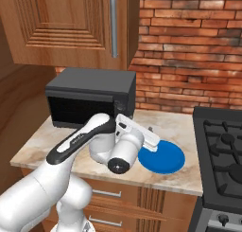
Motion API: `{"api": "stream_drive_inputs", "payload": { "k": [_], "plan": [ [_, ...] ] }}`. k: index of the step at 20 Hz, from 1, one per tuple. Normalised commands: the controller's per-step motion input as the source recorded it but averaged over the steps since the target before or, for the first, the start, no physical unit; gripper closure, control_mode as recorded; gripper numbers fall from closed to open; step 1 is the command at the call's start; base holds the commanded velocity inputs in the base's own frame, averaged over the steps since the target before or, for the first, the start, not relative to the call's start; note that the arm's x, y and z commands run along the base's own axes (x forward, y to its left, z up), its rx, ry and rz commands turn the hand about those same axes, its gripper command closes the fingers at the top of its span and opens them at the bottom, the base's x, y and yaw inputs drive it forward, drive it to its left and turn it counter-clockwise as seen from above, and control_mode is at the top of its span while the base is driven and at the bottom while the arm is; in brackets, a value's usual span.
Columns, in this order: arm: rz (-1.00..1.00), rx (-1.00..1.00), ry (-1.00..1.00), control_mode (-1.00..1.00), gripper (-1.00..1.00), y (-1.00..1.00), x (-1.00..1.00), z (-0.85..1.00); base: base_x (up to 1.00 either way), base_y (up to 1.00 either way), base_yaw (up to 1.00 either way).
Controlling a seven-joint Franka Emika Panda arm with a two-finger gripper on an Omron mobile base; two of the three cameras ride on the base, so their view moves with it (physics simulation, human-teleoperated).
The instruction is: Pull the toaster oven rack outwards. Pick up the baguette from the plate and place it on the toaster oven rack. Close the toaster oven door fully and set the temperature to the lowest setting.
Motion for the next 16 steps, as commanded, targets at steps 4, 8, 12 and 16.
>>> {"api": "stream_drive_inputs", "payload": {
  "k": [4,8,12,16],
  "plan": [
    [0.0,-0.03,0.0,-1.0,-1.0,0.0,0.0,-0.03,0.0,0.0,0.0],
    [0.0,-0.01,-0.01,-1.0,-1.0,0.0,0.0,-0.04,0.0,0.0,0.0],
    [0.04,0.0,0.0,-1.0,-1.0,0.0,0.0,-0.12,0.0,0.0,0.0],
    [0.09,-0.06,0.02,-1.0,-1.0,0.07,0.01,-0.18,0.0,0.0,0.0]
  ]
}}
